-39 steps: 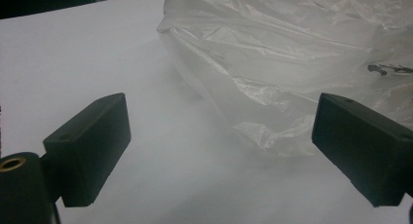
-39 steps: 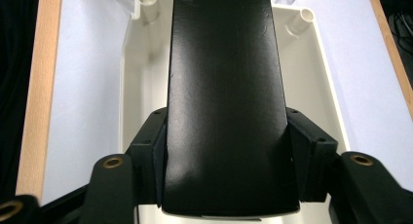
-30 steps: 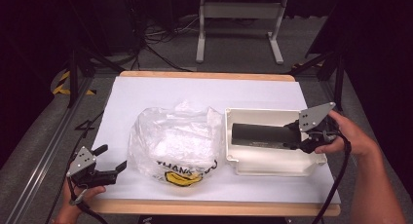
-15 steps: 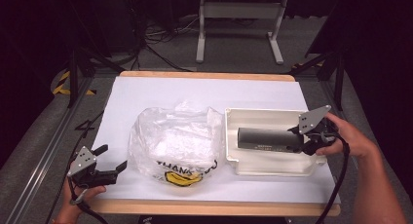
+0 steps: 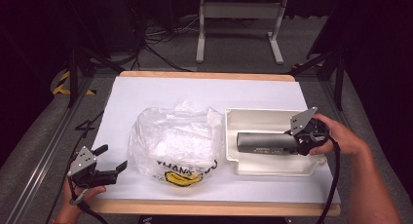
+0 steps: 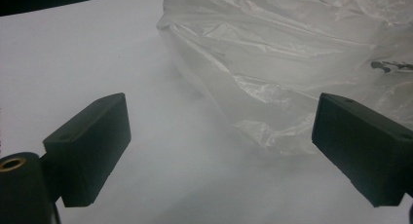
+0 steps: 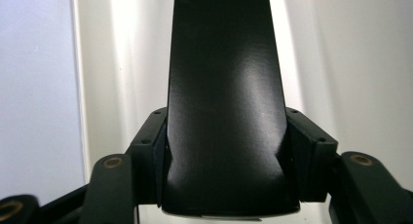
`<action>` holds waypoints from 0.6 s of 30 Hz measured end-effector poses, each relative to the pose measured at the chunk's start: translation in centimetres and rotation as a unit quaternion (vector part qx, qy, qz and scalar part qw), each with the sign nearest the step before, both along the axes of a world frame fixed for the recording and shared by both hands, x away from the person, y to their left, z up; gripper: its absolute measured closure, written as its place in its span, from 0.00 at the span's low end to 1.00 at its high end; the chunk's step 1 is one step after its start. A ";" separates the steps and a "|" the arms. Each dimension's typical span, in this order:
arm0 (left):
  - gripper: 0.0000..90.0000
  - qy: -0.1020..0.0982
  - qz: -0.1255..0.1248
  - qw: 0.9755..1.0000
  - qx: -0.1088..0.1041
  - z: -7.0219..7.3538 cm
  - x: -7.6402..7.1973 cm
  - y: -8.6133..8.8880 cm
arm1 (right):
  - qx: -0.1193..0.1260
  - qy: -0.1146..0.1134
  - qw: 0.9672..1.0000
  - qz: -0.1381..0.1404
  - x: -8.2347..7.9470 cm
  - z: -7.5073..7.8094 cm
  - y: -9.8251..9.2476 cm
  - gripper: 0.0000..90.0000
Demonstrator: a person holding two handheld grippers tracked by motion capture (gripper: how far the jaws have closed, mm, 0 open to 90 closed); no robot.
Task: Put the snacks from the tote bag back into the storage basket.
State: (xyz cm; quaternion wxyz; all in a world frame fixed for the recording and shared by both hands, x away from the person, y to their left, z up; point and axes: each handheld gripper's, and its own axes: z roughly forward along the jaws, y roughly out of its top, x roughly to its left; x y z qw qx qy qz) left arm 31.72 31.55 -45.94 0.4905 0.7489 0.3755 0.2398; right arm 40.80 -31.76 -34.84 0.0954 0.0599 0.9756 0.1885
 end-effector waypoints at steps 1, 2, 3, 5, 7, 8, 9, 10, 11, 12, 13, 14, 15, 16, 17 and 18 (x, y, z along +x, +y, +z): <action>0.09 0.000 0.000 1.000 0.001 0.0 0.0 0.0 | 0.000 0.002 1.000 0.000 0.0 -0.1 0.0 0.48; 0.09 0.000 0.000 1.000 0.001 0.0 0.0 0.0 | 0.002 0.005 1.000 0.001 0.1 -0.1 0.0 0.48; 0.09 0.000 0.000 1.000 0.001 0.0 0.0 0.0 | 0.002 0.007 1.000 0.001 0.1 -0.2 0.0 0.48; 0.09 0.000 0.000 1.000 0.001 0.0 0.0 0.0 | 0.002 0.015 1.000 0.006 0.3 -0.3 0.0 0.47; 0.09 0.001 0.000 1.000 0.002 0.0 0.0 0.0 | 0.002 0.019 1.000 0.008 0.5 -0.5 -0.1 0.47; 0.09 0.001 0.000 1.000 0.002 0.0 0.0 0.0 | 0.002 0.020 1.000 0.007 0.5 -0.5 -0.1 0.47; 0.09 0.001 0.000 1.000 0.002 0.0 0.0 0.0 | 0.003 0.021 1.000 0.008 0.6 -0.6 -0.2 0.47; 0.09 0.001 -0.001 1.000 0.001 0.0 0.0 0.0 | 0.003 0.020 1.000 0.007 0.6 -0.7 -0.2 0.47; 0.09 0.001 0.000 1.000 0.000 0.0 0.0 0.0 | 0.001 0.020 1.000 0.008 0.7 -0.8 -0.2 0.47; 0.09 0.002 0.000 1.000 0.001 0.0 0.0 0.0 | -0.003 0.019 1.000 0.005 0.7 -1.0 -0.2 0.47; 0.09 0.002 0.000 1.000 0.000 0.0 0.0 0.0 | -0.007 0.016 1.000 0.004 0.8 -1.2 -0.1 0.47; 0.09 0.002 0.000 1.000 0.002 0.0 0.1 0.0 | -0.021 0.019 1.000 -0.006 0.8 -1.3 0.0 0.47; 0.09 0.002 0.000 1.000 0.002 0.0 0.1 0.0 | -0.021 0.019 1.000 -0.006 0.8 -1.3 0.0 0.47; 0.09 0.004 0.000 1.000 0.004 0.0 0.1 0.0 | -0.025 0.020 0.999 -0.011 0.7 -1.4 0.1 0.47; 0.09 0.004 0.000 1.000 0.004 0.0 0.1 0.0 | -0.029 0.020 0.999 -0.010 0.8 -1.5 0.2 0.47; 0.09 0.004 0.000 1.000 0.004 0.0 0.1 0.0 | -0.030 0.020 0.999 -0.011 0.8 -1.6 0.2 0.47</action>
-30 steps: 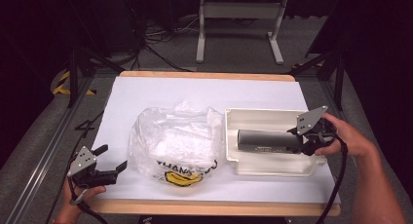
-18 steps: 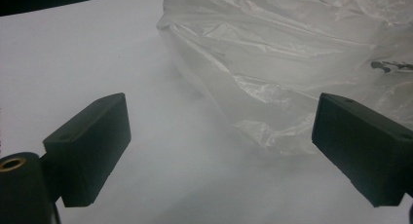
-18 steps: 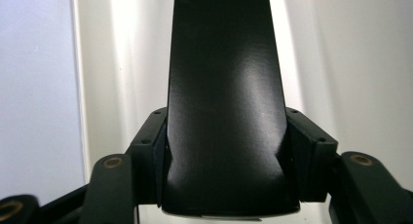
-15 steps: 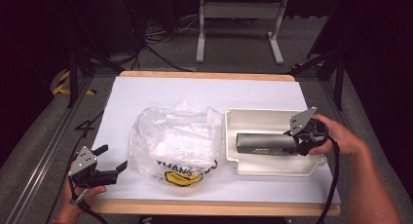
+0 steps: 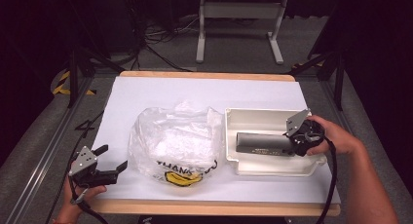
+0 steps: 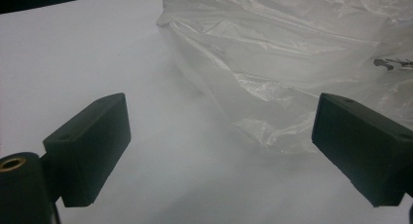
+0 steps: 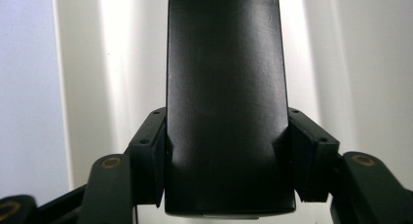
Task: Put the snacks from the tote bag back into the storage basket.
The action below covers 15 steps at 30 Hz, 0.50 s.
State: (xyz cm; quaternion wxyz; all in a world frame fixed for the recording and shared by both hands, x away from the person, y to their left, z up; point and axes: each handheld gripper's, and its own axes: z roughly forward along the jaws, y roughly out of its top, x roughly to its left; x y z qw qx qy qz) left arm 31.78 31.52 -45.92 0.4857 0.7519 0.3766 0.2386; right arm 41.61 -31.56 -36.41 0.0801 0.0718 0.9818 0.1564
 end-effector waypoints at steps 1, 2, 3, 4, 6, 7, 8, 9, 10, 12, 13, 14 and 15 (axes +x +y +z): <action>0.09 0.000 0.000 1.000 -0.001 0.0 0.0 0.0 | -0.005 0.000 1.000 -0.001 0.1 0.0 0.0 0.47; 0.09 -0.001 0.000 1.000 -0.002 0.0 0.0 0.0 | -0.008 0.001 1.000 -0.002 0.1 -0.1 0.0 0.47; 0.09 -0.001 -0.001 1.000 -0.002 0.0 0.0 0.0 | -0.012 0.001 1.000 -0.004 0.1 -0.1 0.0 0.47; 0.09 -0.001 -0.001 1.000 -0.002 0.0 0.0 0.0 | -0.013 -0.002 1.000 -0.005 0.1 -0.1 0.0 0.47; 0.09 0.000 -0.001 1.000 -0.002 0.0 0.0 0.0 | -0.018 -0.003 1.000 -0.006 0.2 -0.2 -0.1 0.46; 0.09 -0.001 -0.001 1.000 -0.002 0.0 0.0 0.0 | -0.023 -0.005 1.000 -0.007 0.3 -0.3 -0.1 0.46; 0.09 -0.001 -0.001 1.000 -0.002 0.0 0.0 0.0 | -0.034 -0.007 0.999 -0.014 0.3 -0.5 -0.1 0.46; 0.09 -0.001 -0.001 1.000 -0.002 0.0 0.0 0.0 | -0.034 -0.007 0.999 -0.014 0.3 -0.5 -0.1 0.46; 0.09 -0.001 -0.001 1.000 -0.002 0.0 0.0 0.0 | -0.043 -0.006 0.999 -0.015 0.3 -0.6 -0.1 0.46; 0.09 0.001 0.000 1.000 0.000 0.0 0.0 0.0 | -0.050 -0.012 0.999 -0.019 0.3 -0.9 -0.1 0.45; 0.09 0.001 0.000 1.000 0.000 0.0 0.0 0.0 | -0.050 -0.012 0.999 -0.019 0.3 -0.9 -0.1 0.45; 0.09 0.001 0.000 1.000 0.000 0.0 0.0 0.0 | -0.046 -0.013 0.999 -0.019 0.3 -0.8 -0.1 0.44; 0.09 0.001 0.000 1.000 0.000 0.0 0.0 0.0 | -0.042 -0.018 0.999 -0.020 0.3 -0.8 -0.2 0.42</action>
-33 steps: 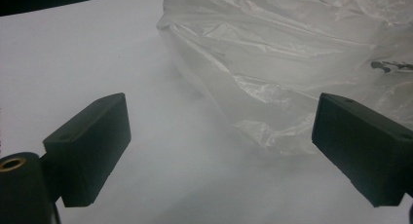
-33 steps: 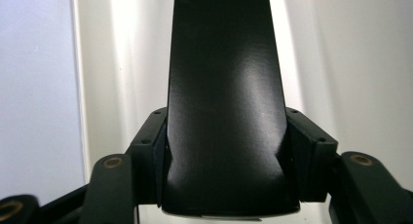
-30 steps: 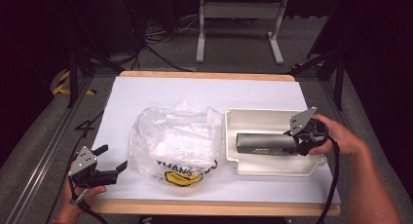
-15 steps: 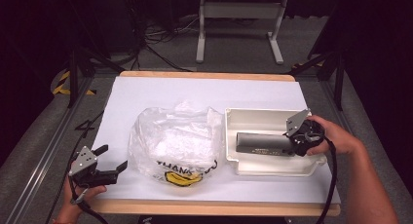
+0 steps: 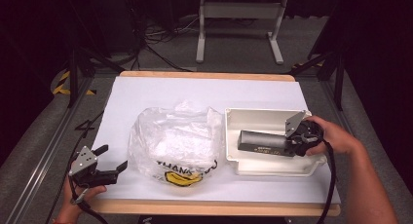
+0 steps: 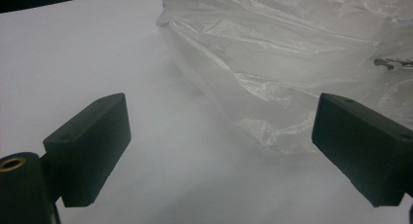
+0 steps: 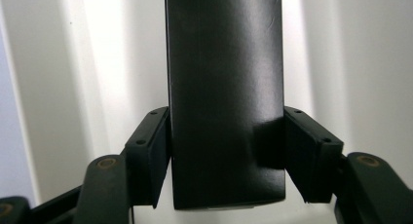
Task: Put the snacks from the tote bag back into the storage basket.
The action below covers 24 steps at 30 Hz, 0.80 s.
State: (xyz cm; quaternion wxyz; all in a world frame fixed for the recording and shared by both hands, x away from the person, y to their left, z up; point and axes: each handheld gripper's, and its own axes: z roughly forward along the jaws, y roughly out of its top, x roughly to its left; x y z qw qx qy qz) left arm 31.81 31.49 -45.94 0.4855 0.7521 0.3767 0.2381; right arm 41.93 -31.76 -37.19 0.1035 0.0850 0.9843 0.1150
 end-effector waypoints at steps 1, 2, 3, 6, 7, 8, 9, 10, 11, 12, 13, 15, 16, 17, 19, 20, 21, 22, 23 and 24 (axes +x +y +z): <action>0.09 0.000 0.000 1.000 0.000 0.0 0.0 0.0 | 0.000 -0.004 1.000 -0.004 0.0 0.1 -0.1 0.42; 0.09 0.000 0.000 1.000 0.000 0.0 0.0 0.0 | -0.005 -0.008 1.000 -0.008 0.0 0.2 -0.3 0.42; 0.09 0.000 0.000 1.000 0.000 0.0 0.0 0.0 | -0.005 -0.011 1.000 -0.008 0.1 0.2 -0.3 0.41; 0.09 0.000 0.000 1.000 0.000 0.0 0.0 0.0 | -0.005 -0.012 1.000 -0.011 0.0 0.2 -0.4 0.41; 0.09 0.000 0.000 1.000 0.000 0.0 0.0 0.0 | -0.004 -0.012 1.000 -0.012 0.0 0.2 -0.4 0.41; 0.09 0.000 0.000 1.000 0.000 0.0 0.0 0.0 | -0.002 -0.013 1.000 -0.009 -0.1 0.2 -0.4 0.42; 0.09 0.000 0.000 1.000 0.000 0.0 0.0 0.0 | -0.001 -0.012 1.000 -0.010 -0.1 0.2 -0.4 0.42; 0.09 0.000 0.000 1.000 0.000 0.0 0.0 0.0 | 0.004 -0.015 1.000 -0.012 -0.1 0.2 -0.5 0.42; 0.09 0.000 -0.001 1.000 0.000 0.0 0.0 0.0 | 0.004 -0.015 1.000 -0.012 -0.1 0.2 -0.5 0.42; 0.09 0.000 -0.001 1.000 0.000 0.0 0.0 0.0 | 0.005 -0.015 1.000 -0.012 -0.1 0.2 -0.5 0.42; 0.09 0.000 -0.001 1.000 0.000 0.0 0.0 0.0 | 0.006 -0.014 1.000 -0.012 -0.2 0.2 -0.5 0.42; 0.09 0.000 -0.001 1.000 0.000 0.0 0.0 0.0 | 0.010 -0.019 1.000 -0.015 -0.3 0.3 -0.6 0.42; 0.09 0.000 -0.001 1.000 0.000 0.0 0.0 0.0 | 0.010 -0.020 1.000 -0.009 -0.2 0.4 -0.6 0.42; 0.09 0.000 -0.001 1.000 0.000 0.0 0.0 0.0 | 0.013 -0.022 1.000 -0.012 -0.3 0.5 -0.6 0.42; 0.09 0.000 -0.001 1.000 0.000 0.0 0.0 0.0 | 0.015 -0.028 0.999 -0.015 -0.4 0.6 -0.7 0.41; 0.09 0.000 -0.001 1.000 0.000 0.0 0.0 0.0 | 0.016 -0.028 0.999 -0.016 -0.4 0.7 -0.7 0.41; 0.09 0.000 -0.001 1.000 0.000 0.0 0.0 0.0 | 0.018 -0.031 0.999 -0.014 -0.4 0.7 -0.8 0.41; 0.09 0.000 -0.001 1.000 0.000 0.0 0.0 0.0 | 0.022 -0.033 0.999 -0.019 -0.6 0.9 -0.9 0.41; 0.09 0.000 -0.001 1.000 0.000 0.0 0.0 0.0 | 0.023 -0.031 0.999 -0.020 -0.6 1.0 -0.9 0.41; 0.09 0.000 -0.001 1.000 0.000 0.0 0.0 0.0 | 0.023 -0.031 0.999 -0.020 -0.6 1.0 -0.9 0.41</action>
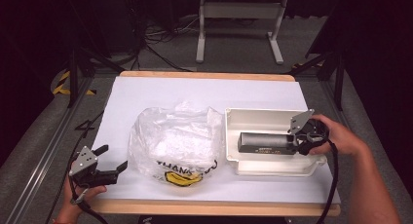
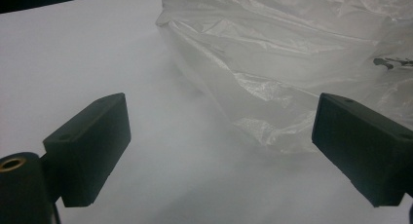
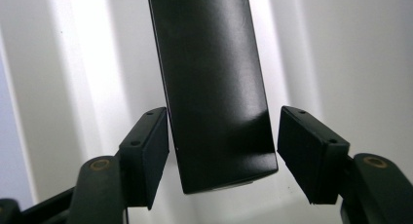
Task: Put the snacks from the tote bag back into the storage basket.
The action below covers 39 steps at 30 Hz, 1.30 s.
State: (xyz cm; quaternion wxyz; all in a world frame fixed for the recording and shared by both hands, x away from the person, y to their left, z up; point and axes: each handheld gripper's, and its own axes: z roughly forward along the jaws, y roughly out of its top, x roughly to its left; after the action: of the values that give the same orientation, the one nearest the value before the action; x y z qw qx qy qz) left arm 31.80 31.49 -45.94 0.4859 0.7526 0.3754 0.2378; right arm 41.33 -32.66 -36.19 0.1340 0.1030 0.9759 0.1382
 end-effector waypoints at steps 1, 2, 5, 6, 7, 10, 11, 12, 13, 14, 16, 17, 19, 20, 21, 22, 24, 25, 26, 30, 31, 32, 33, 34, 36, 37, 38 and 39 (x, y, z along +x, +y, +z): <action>0.09 0.000 0.000 1.000 0.000 0.0 0.0 0.0 | 0.002 -0.001 1.000 0.004 0.0 0.1 0.0 0.41; 0.09 0.000 0.000 1.000 0.000 0.0 0.0 0.0 | 0.002 -0.002 1.000 0.002 -0.2 0.2 0.0 0.41; 0.09 0.000 0.000 1.000 0.000 0.0 0.0 0.0 | 0.005 -0.011 1.000 0.002 -0.4 0.6 0.1 0.41; 0.09 0.000 0.000 1.000 0.000 0.0 0.0 0.0 | 0.008 -0.010 1.000 0.003 -0.5 0.6 0.1 0.41; 0.09 0.000 0.000 1.000 0.001 0.0 0.0 0.0 | 0.010 -0.014 1.000 0.005 -0.5 0.7 0.1 0.41; 0.09 -0.001 0.000 1.000 0.001 0.0 0.0 0.0 | 0.015 -0.015 1.000 0.006 -0.6 0.9 0.1 0.41; 0.09 -0.001 0.000 1.000 0.000 0.0 0.0 0.0 | 0.016 -0.017 1.000 0.004 -0.7 0.9 0.1 0.41; 0.09 -0.001 0.000 1.000 0.000 0.0 0.0 0.0 | 0.016 -0.013 1.000 0.003 -0.7 1.0 0.1 0.41; 0.09 -0.001 0.000 1.000 0.000 0.0 0.0 0.0 | 0.017 -0.014 1.000 0.006 -0.7 1.1 0.1 0.41; 0.09 -0.001 0.000 1.000 0.000 0.0 0.0 0.0 | 0.018 -0.021 1.000 0.004 -0.8 1.2 0.1 0.41; 0.09 -0.001 0.000 1.000 -0.001 0.0 0.0 0.0 | 0.024 -0.020 1.000 0.004 -0.9 1.4 0.0 0.41; 0.09 0.000 -0.001 1.000 0.001 0.0 0.0 0.0 | 0.030 -0.020 0.999 0.004 -0.9 1.5 0.0 0.41; 0.09 -0.002 0.000 1.000 -0.001 0.0 0.0 0.0 | 0.042 -0.020 0.999 0.002 -1.0 1.7 -0.1 0.41; 0.09 -0.002 0.000 1.000 -0.001 0.0 0.0 0.0 | 0.047 -0.021 0.999 -0.001 -1.1 1.8 -0.2 0.42; 0.09 -0.003 0.000 1.000 -0.001 0.0 0.0 0.0 | 0.046 -0.020 0.999 -0.003 -1.2 1.9 -0.2 0.42; 0.09 -0.003 0.000 1.000 -0.002 0.0 0.0 0.0 | 0.048 -0.024 0.998 -0.012 -1.3 2.1 -0.3 0.42; 0.09 -0.003 0.000 1.000 -0.002 0.0 0.0 0.0 | 0.050 -0.026 0.998 -0.012 -1.3 2.2 -0.3 0.42; 0.09 -0.003 0.000 1.000 -0.001 0.0 0.0 0.0 | 0.053 -0.031 0.998 -0.009 -1.5 2.3 -0.3 0.41; 0.09 -0.003 0.000 1.000 -0.001 0.0 0.0 0.0 | 0.055 -0.036 0.998 -0.012 -1.6 2.4 -0.3 0.41; 0.09 -0.003 0.000 1.000 0.000 0.0 0.0 0.0 | 0.061 -0.049 0.997 -0.017 -1.9 2.7 -0.3 0.39; 0.09 -0.003 0.000 1.000 -0.001 0.0 -0.1 0.0 | 0.062 -0.052 0.997 -0.019 -2.0 2.8 -0.3 0.39; 0.09 -0.003 0.000 1.000 -0.001 0.0 0.0 0.0 | 0.064 -0.055 0.996 -0.021 -2.1 2.9 -0.3 0.39; 0.09 -0.003 0.000 1.000 0.000 0.0 0.0 0.0 | 0.065 -0.060 0.996 -0.022 -2.2 3.0 -0.2 0.39; 0.09 -0.003 0.000 1.000 -0.001 0.0 -0.1 0.0 | 0.068 -0.064 0.995 -0.027 -2.4 3.1 -0.2 0.36; 0.09 -0.003 0.000 1.000 -0.002 0.0 0.0 0.0 | 0.068 -0.067 0.995 -0.029 -2.5 3.1 -0.2 0.35; 0.09 -0.002 0.000 1.000 -0.001 0.0 -0.1 0.0 | 0.070 -0.068 0.995 -0.033 -2.6 3.1 -0.2 0.35; 0.09 -0.002 0.000 1.000 -0.001 0.0 -0.1 0.0 | 0.072 -0.070 0.994 -0.034 -2.7 3.1 -0.2 0.34; 0.09 -0.003 0.000 1.000 -0.002 0.0 -0.1 0.0 | 0.075 -0.073 0.994 -0.036 -2.8 3.1 -0.3 0.34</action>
State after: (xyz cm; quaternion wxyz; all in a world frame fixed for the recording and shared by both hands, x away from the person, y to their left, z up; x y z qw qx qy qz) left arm 31.72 31.51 -45.93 0.4880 0.7511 0.3746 0.2395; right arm 38.53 -32.96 -33.11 0.2016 0.1370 0.9461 0.2135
